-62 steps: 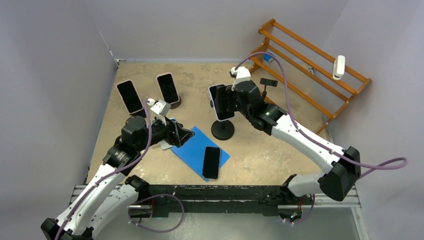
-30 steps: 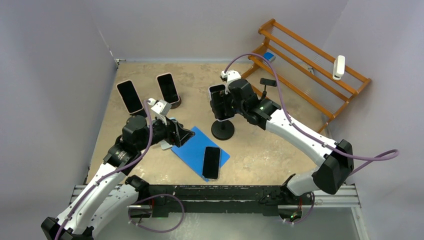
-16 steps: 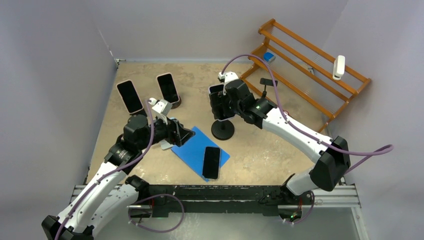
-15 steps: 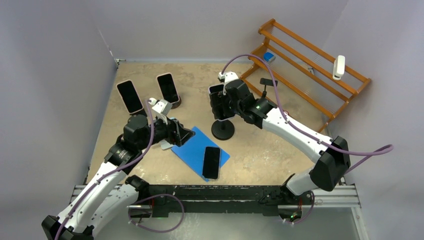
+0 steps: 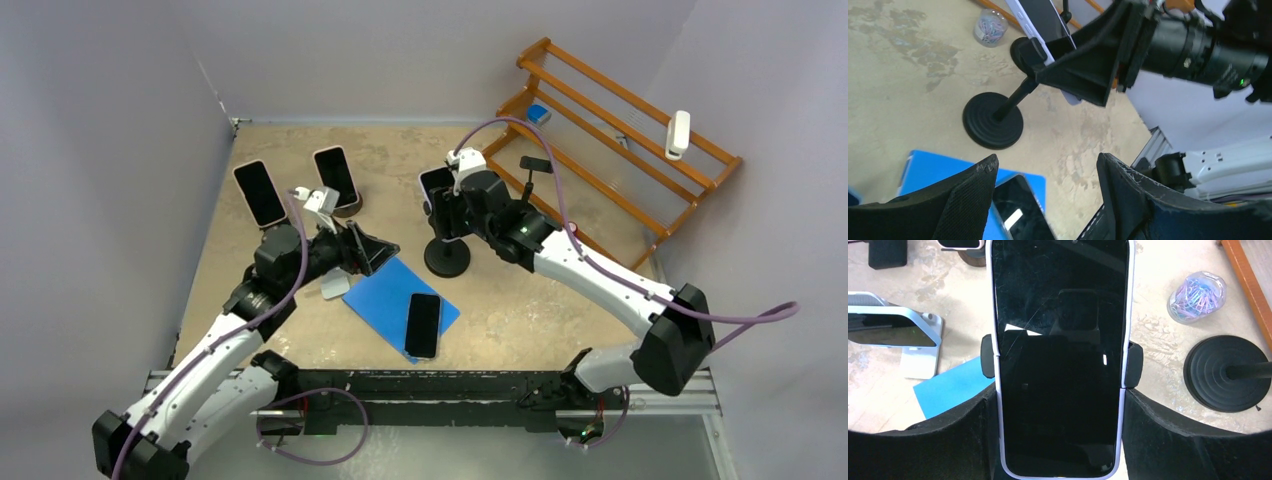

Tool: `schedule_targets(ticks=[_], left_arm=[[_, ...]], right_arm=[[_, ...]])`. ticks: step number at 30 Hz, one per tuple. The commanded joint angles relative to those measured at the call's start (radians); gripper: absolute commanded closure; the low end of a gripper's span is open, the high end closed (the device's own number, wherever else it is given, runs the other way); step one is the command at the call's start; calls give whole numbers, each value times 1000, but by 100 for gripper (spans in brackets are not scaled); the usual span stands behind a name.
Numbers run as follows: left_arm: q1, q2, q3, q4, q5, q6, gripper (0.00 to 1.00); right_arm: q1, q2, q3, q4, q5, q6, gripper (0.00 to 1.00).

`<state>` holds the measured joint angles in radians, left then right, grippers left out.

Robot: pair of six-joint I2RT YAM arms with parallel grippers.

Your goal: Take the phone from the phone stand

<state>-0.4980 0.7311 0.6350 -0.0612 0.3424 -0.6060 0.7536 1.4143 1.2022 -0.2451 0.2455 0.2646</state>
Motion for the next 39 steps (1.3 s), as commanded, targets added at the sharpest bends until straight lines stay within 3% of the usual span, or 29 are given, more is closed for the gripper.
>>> schedule_targets(ticks=[1, 13, 23, 31, 39], left_arm=[[4, 86, -27, 301, 26, -131, 29], [16, 421, 117, 476, 167, -188, 31], [84, 632, 124, 762, 358, -330, 34], [124, 750, 123, 956, 456, -429, 35], [131, 835, 162, 1030, 520, -481, 44]], right_arm=[[-3, -88, -120, 196, 32, -11, 74], [-2, -120, -178, 226, 60, -44, 84], [-1, -134, -206, 272, 7, -60, 94], [-2, -151, -205, 280, -34, -54, 100], [-1, -152, -211, 288, -52, -50, 100]])
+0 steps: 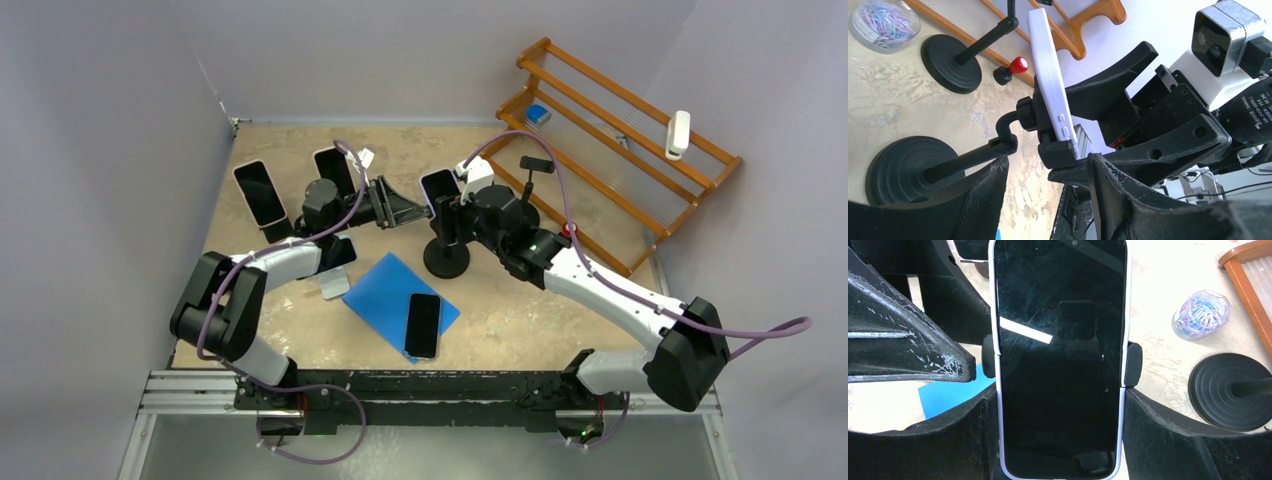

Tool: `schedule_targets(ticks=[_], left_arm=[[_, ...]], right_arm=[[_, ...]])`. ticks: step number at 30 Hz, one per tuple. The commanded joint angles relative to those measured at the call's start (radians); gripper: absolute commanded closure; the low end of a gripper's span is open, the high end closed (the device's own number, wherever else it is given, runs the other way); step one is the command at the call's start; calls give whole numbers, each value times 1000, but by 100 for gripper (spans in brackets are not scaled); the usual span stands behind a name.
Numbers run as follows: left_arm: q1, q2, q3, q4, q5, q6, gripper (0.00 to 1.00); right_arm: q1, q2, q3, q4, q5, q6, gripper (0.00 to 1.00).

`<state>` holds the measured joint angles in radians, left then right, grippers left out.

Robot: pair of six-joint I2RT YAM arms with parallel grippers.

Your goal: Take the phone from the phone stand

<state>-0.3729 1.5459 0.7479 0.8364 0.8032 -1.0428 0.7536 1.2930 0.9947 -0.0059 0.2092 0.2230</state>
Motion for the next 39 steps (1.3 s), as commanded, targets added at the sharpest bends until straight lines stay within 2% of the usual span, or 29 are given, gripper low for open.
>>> schedule_targets(ticks=[1, 8, 20, 23, 28, 32, 36, 39], left_arm=[[6, 26, 52, 136, 63, -49, 44], [7, 60, 80, 136, 86, -64, 48], [6, 78, 83, 170, 122, -77, 74], [7, 81, 84, 168, 126, -77, 75], [6, 87, 95, 151, 132, -74, 64], [5, 89, 106, 140, 132, -70, 63], [5, 91, 110, 131, 133, -66, 70], [5, 91, 110, 129, 133, -65, 79]], right_arm=[[-1, -29, -5, 50, -16, -7, 100], [-1, -19, -5, 55, -21, -4, 100], [-2, -12, -5, 59, -24, 5, 100], [-1, -10, -7, 61, -28, 10, 100], [-1, -2, -2, 59, -30, 12, 100], [-1, 2, 3, 55, -30, 10, 100], [-1, 5, 6, 52, -30, 8, 100], [-1, 8, 5, 51, -33, 7, 100]])
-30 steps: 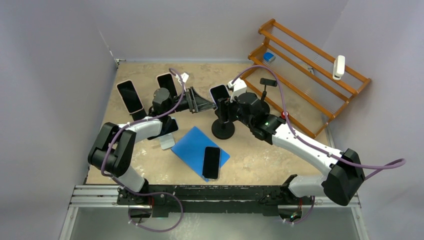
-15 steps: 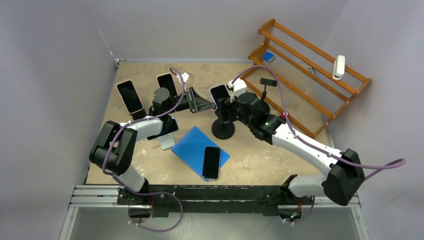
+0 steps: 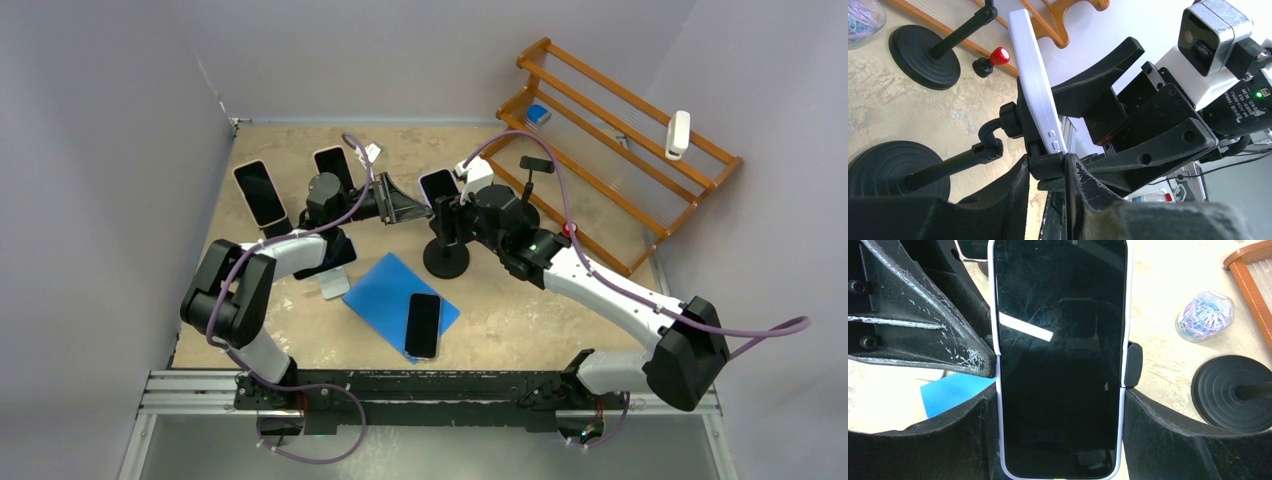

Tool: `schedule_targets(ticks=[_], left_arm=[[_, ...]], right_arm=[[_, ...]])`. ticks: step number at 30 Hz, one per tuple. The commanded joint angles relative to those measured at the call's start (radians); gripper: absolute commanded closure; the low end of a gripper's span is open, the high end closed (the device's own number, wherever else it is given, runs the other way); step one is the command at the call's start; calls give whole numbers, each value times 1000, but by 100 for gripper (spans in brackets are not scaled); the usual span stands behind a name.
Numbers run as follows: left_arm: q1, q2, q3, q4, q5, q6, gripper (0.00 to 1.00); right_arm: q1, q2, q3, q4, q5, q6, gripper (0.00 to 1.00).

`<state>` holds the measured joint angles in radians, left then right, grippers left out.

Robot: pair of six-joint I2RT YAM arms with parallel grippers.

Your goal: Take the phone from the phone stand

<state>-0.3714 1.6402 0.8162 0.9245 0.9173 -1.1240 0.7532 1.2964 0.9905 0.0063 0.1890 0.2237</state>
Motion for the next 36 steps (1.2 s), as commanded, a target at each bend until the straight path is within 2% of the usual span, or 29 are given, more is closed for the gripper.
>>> schedule_targets(ticks=[1, 3, 4, 15, 20, 36], left_arm=[[4, -2, 41, 40, 17, 16, 83], [3, 0, 40, 39, 12, 18, 97], [4, -1, 39, 38, 7, 20, 100], [4, -68, 21, -224, -160, 169, 100], [4, -91, 5, -262, -196, 199, 100], [4, -95, -11, -323, -244, 249, 100]], right_arm=[[-1, 4, 8, 38, -13, 6, 100], [-1, 2, 4, 39, -14, 7, 100], [-1, 0, 1, 40, -13, 10, 100], [-2, -69, -121, 77, -19, 177, 100], [-10, -78, -134, 76, -10, 205, 100], [-26, -133, -134, 103, -118, 245, 100]])
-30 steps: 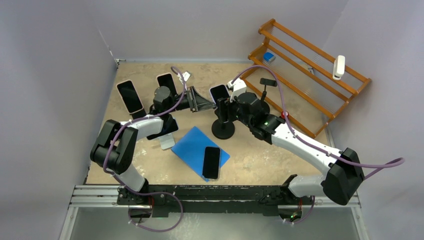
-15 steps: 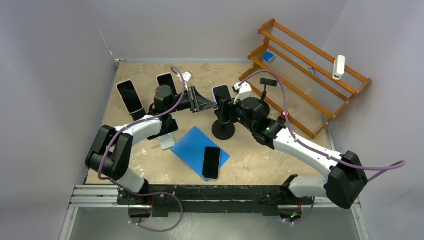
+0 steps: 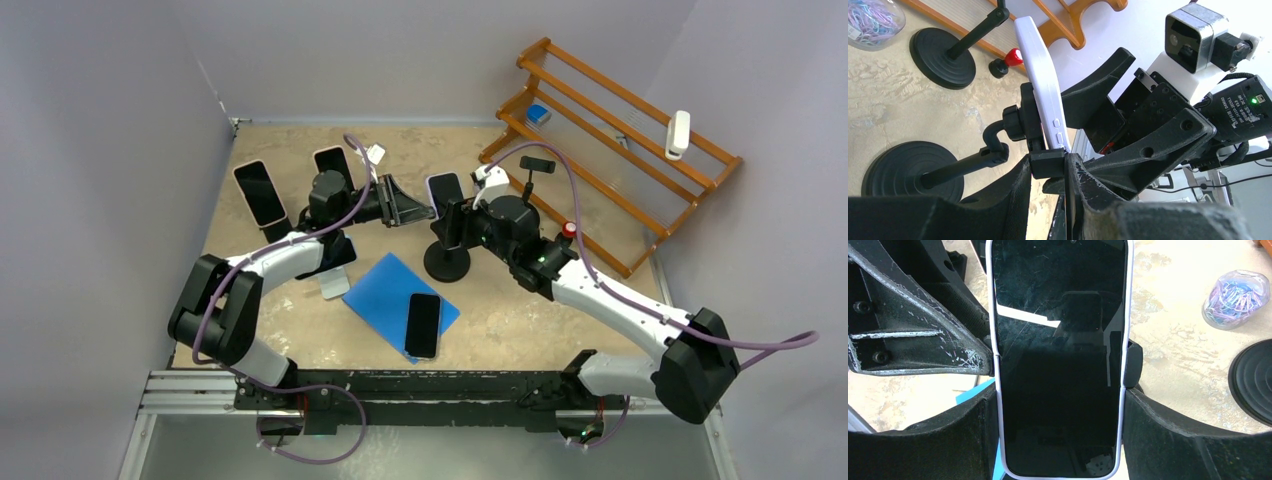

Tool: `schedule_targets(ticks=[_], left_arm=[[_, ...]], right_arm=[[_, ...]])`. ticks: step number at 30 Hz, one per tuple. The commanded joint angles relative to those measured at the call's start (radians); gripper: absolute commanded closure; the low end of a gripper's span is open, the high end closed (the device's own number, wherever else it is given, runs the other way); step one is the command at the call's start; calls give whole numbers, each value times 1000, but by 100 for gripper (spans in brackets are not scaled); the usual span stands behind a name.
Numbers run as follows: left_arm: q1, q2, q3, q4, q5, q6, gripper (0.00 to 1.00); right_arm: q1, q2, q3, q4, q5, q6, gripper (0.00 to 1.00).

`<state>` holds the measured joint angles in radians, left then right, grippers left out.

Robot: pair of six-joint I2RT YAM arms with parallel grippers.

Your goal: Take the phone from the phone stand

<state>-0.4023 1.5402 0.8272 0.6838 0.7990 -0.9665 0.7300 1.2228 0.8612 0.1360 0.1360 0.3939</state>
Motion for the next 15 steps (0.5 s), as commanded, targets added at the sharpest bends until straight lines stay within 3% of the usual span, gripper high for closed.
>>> schedule_targets(ticks=[1, 15], left_arm=[[35, 5, -22, -87, -129, 94, 100], [35, -9, -38, -148, -180, 135, 100]], right_arm=[[-3, -60, -6, -25, -67, 77, 100], [-18, -89, -66, 16, -100, 142, 100]])
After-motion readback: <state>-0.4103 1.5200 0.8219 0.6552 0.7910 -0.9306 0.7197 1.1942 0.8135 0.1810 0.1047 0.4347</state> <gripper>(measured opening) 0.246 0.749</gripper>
